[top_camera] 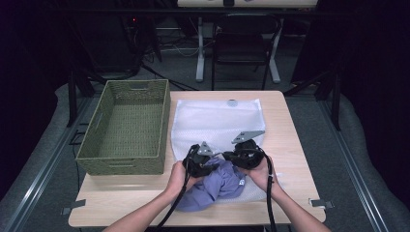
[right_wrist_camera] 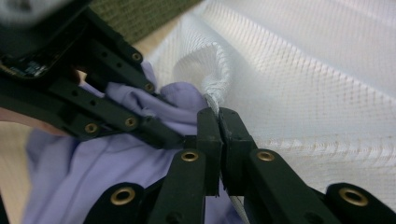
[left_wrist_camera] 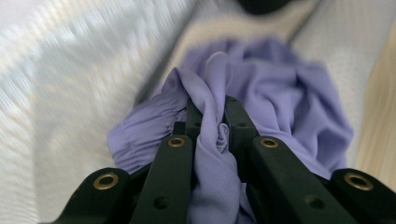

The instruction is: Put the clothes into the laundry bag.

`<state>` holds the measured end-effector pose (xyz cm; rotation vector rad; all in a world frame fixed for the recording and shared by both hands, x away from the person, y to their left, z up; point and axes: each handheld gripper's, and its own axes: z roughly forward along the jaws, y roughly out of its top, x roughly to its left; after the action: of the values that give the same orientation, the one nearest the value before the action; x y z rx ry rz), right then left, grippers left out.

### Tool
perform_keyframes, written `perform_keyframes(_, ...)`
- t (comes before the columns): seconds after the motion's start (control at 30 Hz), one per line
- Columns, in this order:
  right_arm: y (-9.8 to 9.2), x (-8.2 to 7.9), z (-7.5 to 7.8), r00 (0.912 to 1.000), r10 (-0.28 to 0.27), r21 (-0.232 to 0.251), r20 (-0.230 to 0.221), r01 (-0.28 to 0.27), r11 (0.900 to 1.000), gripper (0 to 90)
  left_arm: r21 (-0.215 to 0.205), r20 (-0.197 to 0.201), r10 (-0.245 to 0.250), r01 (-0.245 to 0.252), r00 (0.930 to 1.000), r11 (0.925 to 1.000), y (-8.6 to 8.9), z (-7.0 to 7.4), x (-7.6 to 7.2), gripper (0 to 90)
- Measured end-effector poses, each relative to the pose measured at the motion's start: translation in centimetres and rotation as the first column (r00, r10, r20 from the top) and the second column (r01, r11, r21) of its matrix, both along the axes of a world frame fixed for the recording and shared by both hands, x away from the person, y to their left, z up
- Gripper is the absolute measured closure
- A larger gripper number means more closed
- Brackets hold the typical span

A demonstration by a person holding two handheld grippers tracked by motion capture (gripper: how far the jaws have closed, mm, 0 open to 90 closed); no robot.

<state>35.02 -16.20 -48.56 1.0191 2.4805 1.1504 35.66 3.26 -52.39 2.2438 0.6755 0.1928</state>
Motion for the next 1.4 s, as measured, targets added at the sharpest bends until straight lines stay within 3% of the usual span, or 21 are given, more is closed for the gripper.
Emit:
perform_keyframes(0.1, 0.0, -0.3, 0.9, 0.9997, 0.0, 0.028, 0.025, 0.0, 1.0, 88.2, -0.017, 0.02, 0.024, -0.024, 0.9995, 0.9996, -0.1, 0.3, 0.1, 82.8)
perform_keyframes(0.2, 0.1, -0.4, 0.7, 0.9998, 0.004, 0.017, 0.018, -0.004, 1.0, 88.2, 0.046, -0.019, 0.016, -0.015, 0.9997, 0.9989, -0.5, -1.4, 0.3, 79.9)
perform_keyframes(0.3, 0.1, -0.1, -0.3, 1.0, 0.005, -0.017, -0.005, -0.005, 1.0, 88.1, 0.066, -0.052, 0.008, -0.004, 0.9986, 0.9978, -0.5, -2.3, 0.8, 73.3)
perform_keyframes(0.47, -0.2, 0.2, -1.1, 0.9998, 0.001, -0.048, -0.018, -0.002, 0.999, 88.1, 0.073, -0.046, -0.002, 0.005, 0.9989, 0.9973, -0.1, -1.5, 0.6, 56.9)
perform_keyframes(0.6, -0.4, 0.2, -1.1, 0.9998, -0.007, -0.048, -0.018, 0.007, 0.999, 88.0, 0.108, -0.033, 0.009, -0.005, 0.9994, 0.9941, 0.4, -0.5, 0.1, 40.1)
perform_keyframes(0.73, -0.5, 0.2, -1.0, 0.9998, -0.008, -0.047, -0.016, 0.007, 0.999, 88.0, 0.097, -0.015, 0.014, -0.012, 0.9998, 0.9952, 1.2, 0.8, -0.5, 30.4)
perform_keyframes(0.87, -0.8, 0.4, -1.2, 0.9998, -0.012, -0.055, -0.017, 0.011, 0.998, 88.0, 0.069, -0.01, -0.031, 0.031, 0.9995, 0.9971, 1.6, 2.0, -1.9, 22.6)
perform_keyframes(0.97, -0.7, 0.5, -1.2, 0.9998, -0.01, -0.054, -0.017, 0.009, 0.998, 88.0, 0.085, -0.022, -0.085, 0.086, 0.9962, 0.9926, 0.8, 2.0, -2.8, 21.9)
perform_keyframes(1.1, -0.5, 0.5, -1.4, 0.9995, -0.006, -0.057, -0.03, 0.004, 0.998, 88.0, 0.142, -0.075, -0.135, 0.145, 0.988, 0.9791, -1.0, 0.0, -3.1, 21.0)
perform_keyframes(1.2, -0.6, 0.5, -1.5, 0.9995, -0.003, -0.061, -0.033, 0.001, 0.998, 87.9, 0.195, -0.068, -0.145, 0.155, 0.9871, 0.9684, -1.9, -1.6, -3.0, 23.6)
perform_keyframes(1.23, -0.6, 0.5, -1.5, 0.9993, -0.004, -0.058, -0.038, 0.002, 0.998, 87.9, 0.221, -0.049, -0.143, 0.151, 0.9884, 0.9635, -2.1, -2.0, -3.0, 27.7)
perform_keyframes(1.33, -0.6, 0.6, -1.6, 0.999, -0.003, -0.064, -0.046, 0.001, 0.998, 87.9, 0.251, -0.007, -0.14, 0.138, 0.9901, 0.9583, -2.3, -2.6, -3.1, 42.4)
perform_keyframes(1.4, -0.5, 0.5, -1.6, 0.9988, -0.005, -0.068, -0.048, 0.002, 0.998, 87.9, 0.242, 0.001, -0.137, 0.132, 0.9906, 0.9612, -2.2, -2.5, -2.9, 56.3)
